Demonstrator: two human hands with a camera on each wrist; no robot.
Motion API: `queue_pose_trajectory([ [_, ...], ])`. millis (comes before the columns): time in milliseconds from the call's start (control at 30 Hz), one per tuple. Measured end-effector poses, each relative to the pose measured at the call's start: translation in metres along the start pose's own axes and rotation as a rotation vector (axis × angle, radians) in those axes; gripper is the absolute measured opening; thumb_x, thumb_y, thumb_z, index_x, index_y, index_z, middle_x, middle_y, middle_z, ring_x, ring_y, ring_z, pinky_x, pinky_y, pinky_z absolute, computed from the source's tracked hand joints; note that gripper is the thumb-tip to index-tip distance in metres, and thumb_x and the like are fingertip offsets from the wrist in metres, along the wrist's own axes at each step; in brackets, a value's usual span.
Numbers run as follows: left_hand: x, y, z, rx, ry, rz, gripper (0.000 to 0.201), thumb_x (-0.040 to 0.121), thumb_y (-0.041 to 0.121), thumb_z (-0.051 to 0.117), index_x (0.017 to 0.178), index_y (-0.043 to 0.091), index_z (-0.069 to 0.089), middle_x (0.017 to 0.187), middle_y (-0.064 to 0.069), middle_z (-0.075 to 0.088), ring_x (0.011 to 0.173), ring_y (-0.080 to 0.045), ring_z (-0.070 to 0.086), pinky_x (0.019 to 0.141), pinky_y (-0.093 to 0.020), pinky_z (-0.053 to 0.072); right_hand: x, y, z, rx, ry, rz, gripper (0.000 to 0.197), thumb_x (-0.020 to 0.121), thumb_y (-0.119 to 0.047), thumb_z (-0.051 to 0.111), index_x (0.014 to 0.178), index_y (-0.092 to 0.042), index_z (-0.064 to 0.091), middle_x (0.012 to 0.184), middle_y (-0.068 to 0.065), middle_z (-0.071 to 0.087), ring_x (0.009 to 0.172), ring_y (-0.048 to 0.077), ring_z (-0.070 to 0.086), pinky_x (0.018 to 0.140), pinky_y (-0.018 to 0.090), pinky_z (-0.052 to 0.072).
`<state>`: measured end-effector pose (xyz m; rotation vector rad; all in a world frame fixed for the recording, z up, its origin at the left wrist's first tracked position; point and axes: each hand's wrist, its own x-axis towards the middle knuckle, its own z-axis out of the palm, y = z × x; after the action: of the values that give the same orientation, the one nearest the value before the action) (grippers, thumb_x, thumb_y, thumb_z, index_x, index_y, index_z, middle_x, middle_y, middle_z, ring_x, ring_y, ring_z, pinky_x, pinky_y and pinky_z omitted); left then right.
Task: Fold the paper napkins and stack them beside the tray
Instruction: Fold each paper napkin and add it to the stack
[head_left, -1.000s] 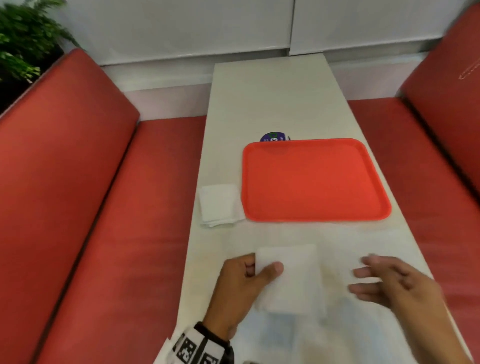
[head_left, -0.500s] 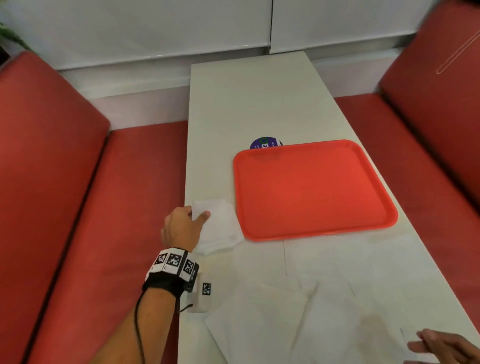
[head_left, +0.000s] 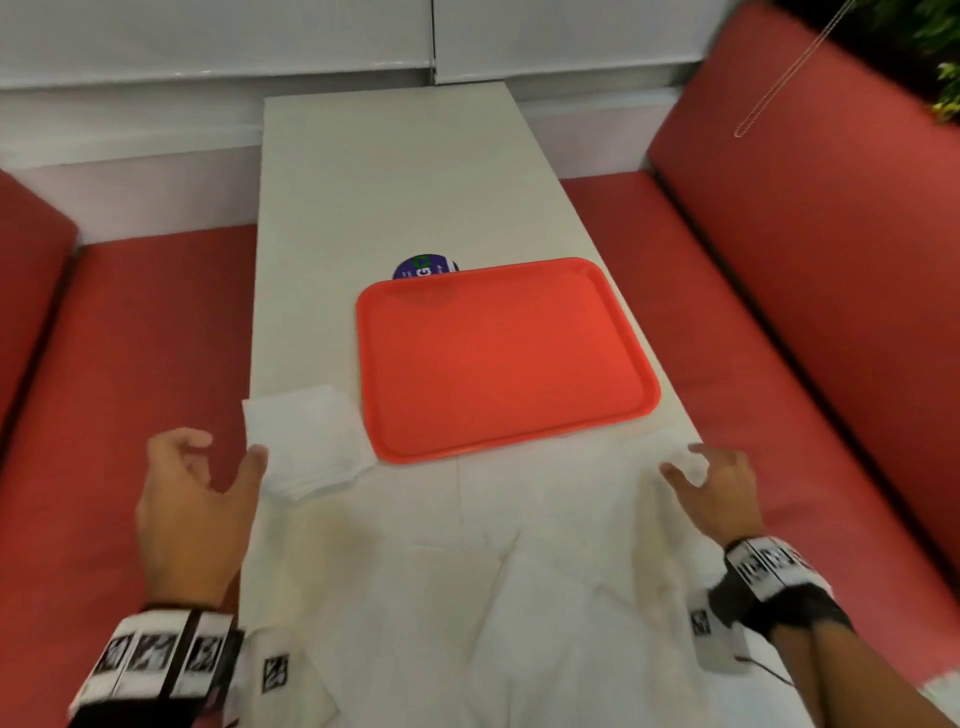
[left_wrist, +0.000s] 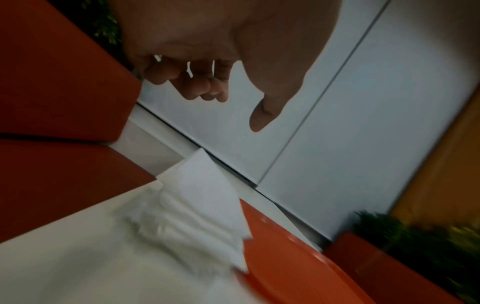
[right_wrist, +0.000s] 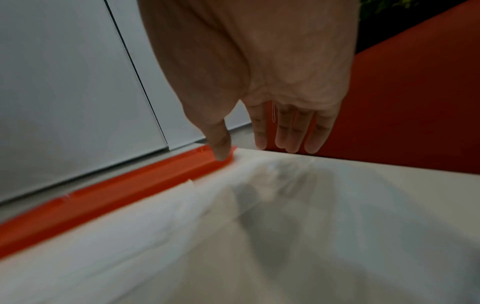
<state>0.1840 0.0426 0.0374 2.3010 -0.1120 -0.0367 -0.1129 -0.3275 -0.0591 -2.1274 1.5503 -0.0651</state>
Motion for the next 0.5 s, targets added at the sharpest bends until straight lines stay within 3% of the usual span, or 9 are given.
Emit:
queue_pose_trajectory([
  [100, -0.053, -0.006, -0.005, 0.025, -0.096, 0.048, 0.036, 0.085, 0.016, 0.077, 0.103, 0.022, 0.048, 0.082, -0.016, 0.052, 0.071, -0.033, 0.052, 0.066, -0.037, 0.041, 0.015, -0.011, 0.004, -0.127, -0.059, 0.037, 0.071, 0.086, -0.051, 0.069, 0.141, -0.011, 0.049, 0.136, 0.021, 0.045, 0.126, 0.042, 0.041, 0.108, 0.044, 0.033],
  [200, -0.101, -0.019, 0.002, 0.037, -0.165, -0.001, 0.037, 0.082, 0.011, 0.079, 0.093, 0.027, 0.048, 0.073, -0.015, 0.049, 0.064, -0.021, 0.048, 0.061, -0.017, 0.039, 0.015, -0.019, 0.007, -0.144, -0.095, -0.022, 0.072, 0.085, -0.048, 0.071, 0.140, -0.009, 0.045, 0.136, 0.018, 0.044, 0.122, 0.041, 0.047, 0.102, 0.045, 0.041],
  [300, -0.142, -0.023, 0.014, 0.049, -0.201, -0.049, 0.044, 0.079, 0.006, 0.081, 0.088, 0.034, 0.049, 0.068, -0.010, 0.044, 0.070, -0.019, 0.049, 0.062, -0.011, 0.038, 0.015, -0.017, 0.005, 0.006, -0.124, -0.019, 0.057, 0.088, -0.033, 0.072, 0.133, -0.007, 0.050, 0.132, 0.015, 0.056, 0.121, 0.038, 0.054, 0.099, 0.043, 0.045],
  [367, -0.163, -0.018, 0.024, 0.041, -0.219, -0.071, 0.045, 0.079, 0.005, 0.081, 0.088, 0.035, 0.049, 0.069, -0.011, 0.045, 0.066, -0.023, 0.050, 0.063, -0.010, 0.038, 0.016, -0.013, 0.000, 0.103, -0.141, 0.012, 0.041, 0.089, -0.025, 0.071, 0.123, -0.007, 0.060, 0.122, 0.012, 0.067, 0.117, 0.035, 0.058, 0.095, 0.040, 0.046],
  [433, -0.180, -0.007, 0.035, 0.039, -0.239, -0.062, 0.042, 0.081, 0.006, 0.079, 0.089, 0.035, 0.049, 0.072, -0.013, 0.047, 0.067, -0.026, 0.053, 0.063, -0.009, 0.039, 0.014, -0.008, -0.007, 0.206, -0.167, 0.020, 0.021, 0.089, -0.022, 0.071, 0.105, -0.009, 0.067, 0.103, 0.010, 0.071, 0.106, 0.034, 0.062, 0.084, 0.035, 0.047],
  [500, -0.195, 0.008, 0.044, 0.038, -0.251, -0.011, 0.039, 0.082, 0.007, 0.079, 0.094, 0.032, 0.051, 0.074, -0.011, 0.048, 0.069, -0.026, 0.054, 0.062, -0.012, 0.040, 0.009, -0.005, -0.016, 0.285, -0.178, -0.006, 0.013, 0.090, -0.022, 0.070, 0.088, -0.011, 0.063, 0.084, 0.006, 0.064, 0.092, 0.032, 0.060, 0.066, 0.031, 0.041],
])
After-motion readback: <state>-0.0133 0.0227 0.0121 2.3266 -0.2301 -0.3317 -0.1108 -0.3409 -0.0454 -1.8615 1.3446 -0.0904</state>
